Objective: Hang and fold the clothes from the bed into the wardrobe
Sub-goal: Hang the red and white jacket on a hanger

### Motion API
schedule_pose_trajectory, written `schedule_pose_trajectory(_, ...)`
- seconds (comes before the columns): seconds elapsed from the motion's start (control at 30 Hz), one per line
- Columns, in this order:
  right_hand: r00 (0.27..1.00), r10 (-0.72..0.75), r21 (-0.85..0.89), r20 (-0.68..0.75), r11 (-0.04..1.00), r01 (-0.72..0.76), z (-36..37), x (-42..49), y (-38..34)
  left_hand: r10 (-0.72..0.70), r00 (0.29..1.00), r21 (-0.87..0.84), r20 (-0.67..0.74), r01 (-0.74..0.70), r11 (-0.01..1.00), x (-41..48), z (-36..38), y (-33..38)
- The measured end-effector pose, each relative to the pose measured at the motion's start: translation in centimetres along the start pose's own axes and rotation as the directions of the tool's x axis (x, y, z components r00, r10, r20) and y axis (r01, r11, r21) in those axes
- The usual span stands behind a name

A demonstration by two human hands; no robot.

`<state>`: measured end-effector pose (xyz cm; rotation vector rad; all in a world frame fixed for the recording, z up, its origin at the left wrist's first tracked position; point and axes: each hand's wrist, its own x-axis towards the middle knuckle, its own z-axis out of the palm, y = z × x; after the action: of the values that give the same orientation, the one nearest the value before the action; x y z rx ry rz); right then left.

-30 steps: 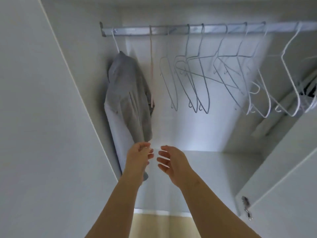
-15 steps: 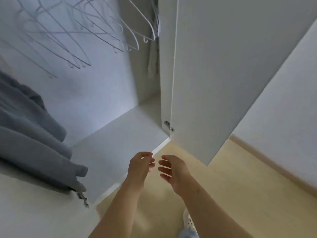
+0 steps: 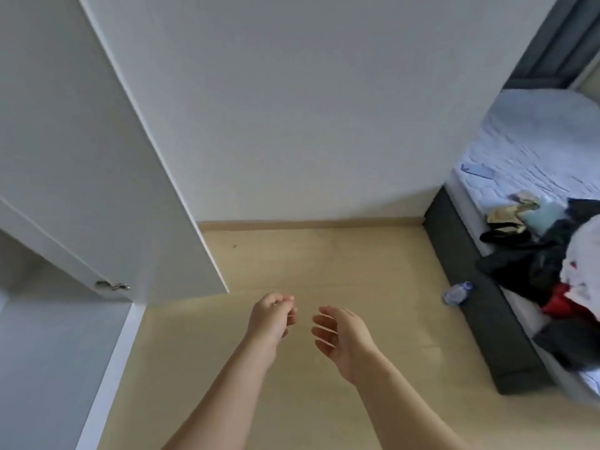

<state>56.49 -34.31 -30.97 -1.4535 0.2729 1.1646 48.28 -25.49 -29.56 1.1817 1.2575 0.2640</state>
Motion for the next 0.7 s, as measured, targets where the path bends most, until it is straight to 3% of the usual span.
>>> schedule_pose_trajectory(0.37,0.95,-0.069,0.261,-0.305,0.953,0.153,-27.5,-3.0,-6.4,0.0,0.923,0.216,0.385,-0.09,0.972,-7.8,27.9,0.9)
schedule_pose_trajectory(0.7,0.882,-0.006,0.467,-0.472,0.846,0.256,-42.0,-3.9,-9.3,-0.048,0.801,0.378,0.597,-0.228,0.897,-10.7,44.7,1.5)
